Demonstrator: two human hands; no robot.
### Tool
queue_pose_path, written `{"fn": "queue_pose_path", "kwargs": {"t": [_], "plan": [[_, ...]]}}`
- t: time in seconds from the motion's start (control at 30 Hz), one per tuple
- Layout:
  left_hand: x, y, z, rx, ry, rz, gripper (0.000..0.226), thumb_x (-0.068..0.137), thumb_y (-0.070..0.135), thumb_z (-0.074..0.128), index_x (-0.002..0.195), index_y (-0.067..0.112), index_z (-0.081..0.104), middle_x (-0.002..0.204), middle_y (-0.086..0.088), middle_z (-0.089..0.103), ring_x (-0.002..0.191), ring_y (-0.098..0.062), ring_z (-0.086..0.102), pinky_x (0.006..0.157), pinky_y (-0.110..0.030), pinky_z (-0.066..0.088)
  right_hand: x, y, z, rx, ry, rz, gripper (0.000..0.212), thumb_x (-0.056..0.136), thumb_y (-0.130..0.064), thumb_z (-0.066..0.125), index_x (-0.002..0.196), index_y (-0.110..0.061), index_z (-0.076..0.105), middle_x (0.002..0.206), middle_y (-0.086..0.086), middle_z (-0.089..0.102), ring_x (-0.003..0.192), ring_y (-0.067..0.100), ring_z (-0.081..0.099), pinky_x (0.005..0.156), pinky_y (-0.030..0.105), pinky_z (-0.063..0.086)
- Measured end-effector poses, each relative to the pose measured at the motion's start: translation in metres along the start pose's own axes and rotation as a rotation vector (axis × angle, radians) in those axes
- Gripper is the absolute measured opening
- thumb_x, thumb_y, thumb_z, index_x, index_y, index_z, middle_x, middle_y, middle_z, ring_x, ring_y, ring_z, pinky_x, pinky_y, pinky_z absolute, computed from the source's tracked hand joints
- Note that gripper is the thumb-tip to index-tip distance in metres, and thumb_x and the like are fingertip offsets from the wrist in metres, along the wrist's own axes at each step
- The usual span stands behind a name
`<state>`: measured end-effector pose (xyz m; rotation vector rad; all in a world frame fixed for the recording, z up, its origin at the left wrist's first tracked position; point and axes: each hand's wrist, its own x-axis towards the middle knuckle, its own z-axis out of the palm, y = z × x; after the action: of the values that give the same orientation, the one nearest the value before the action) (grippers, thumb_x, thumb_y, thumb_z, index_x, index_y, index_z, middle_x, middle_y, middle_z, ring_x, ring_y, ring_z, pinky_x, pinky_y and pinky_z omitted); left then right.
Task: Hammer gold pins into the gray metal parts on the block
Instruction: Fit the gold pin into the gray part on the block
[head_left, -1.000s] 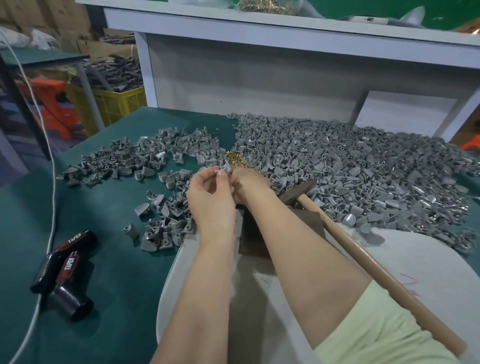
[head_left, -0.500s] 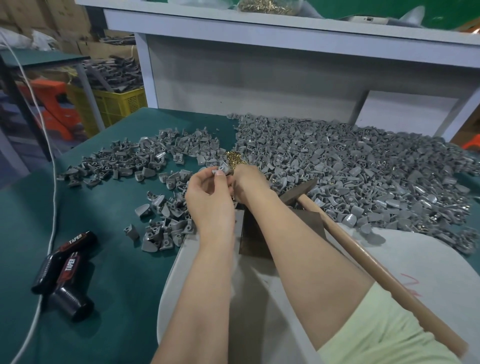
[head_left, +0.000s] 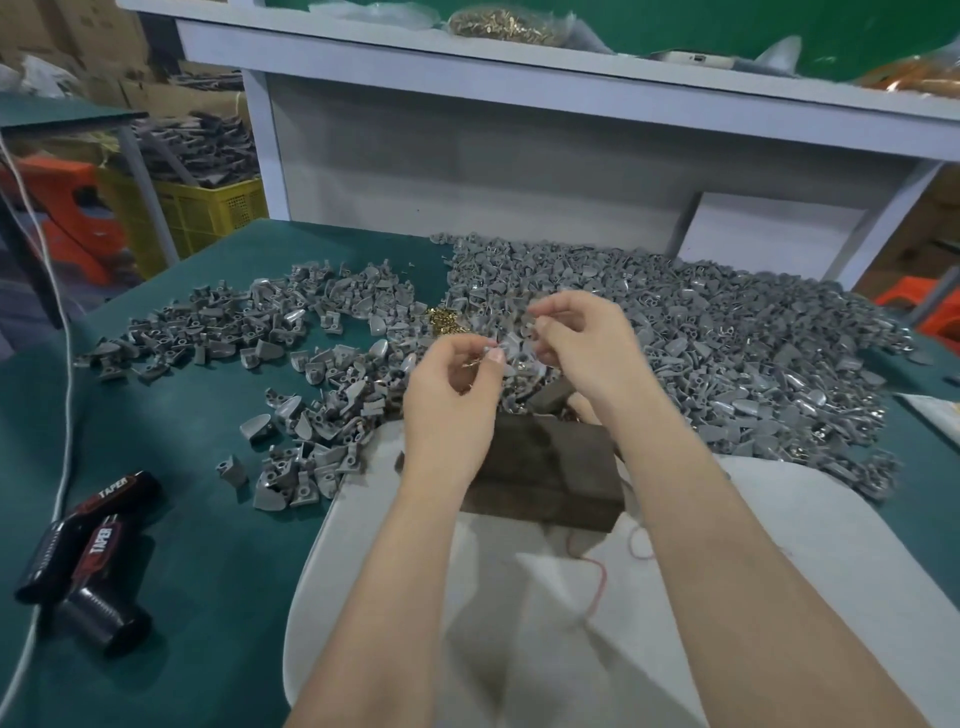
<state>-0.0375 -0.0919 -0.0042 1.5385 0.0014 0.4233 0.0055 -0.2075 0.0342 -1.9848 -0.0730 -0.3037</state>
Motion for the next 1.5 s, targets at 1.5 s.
{"fn": "queue_pose_path", "kwargs": {"t": [1.5], "plan": [[-0.014, 0.0, 0.006, 0.773, -0.319, 0.065, 0.002, 0.086, 0.032, 0.065, 0.085, 0.033, 0.066, 0.085, 0.016, 0.058, 0.101, -0.015, 0.058, 0.095, -0.043, 0.041, -0.057, 0.053, -0.019, -0.319, -0.001, -0.186, 0.01, 0.083, -0.015, 0.067, 0.078, -0.023, 0.065, 0.075, -0.013, 0.048, 0.067, -0.007, 0.047, 0.064, 0.005, 0.033]]}}
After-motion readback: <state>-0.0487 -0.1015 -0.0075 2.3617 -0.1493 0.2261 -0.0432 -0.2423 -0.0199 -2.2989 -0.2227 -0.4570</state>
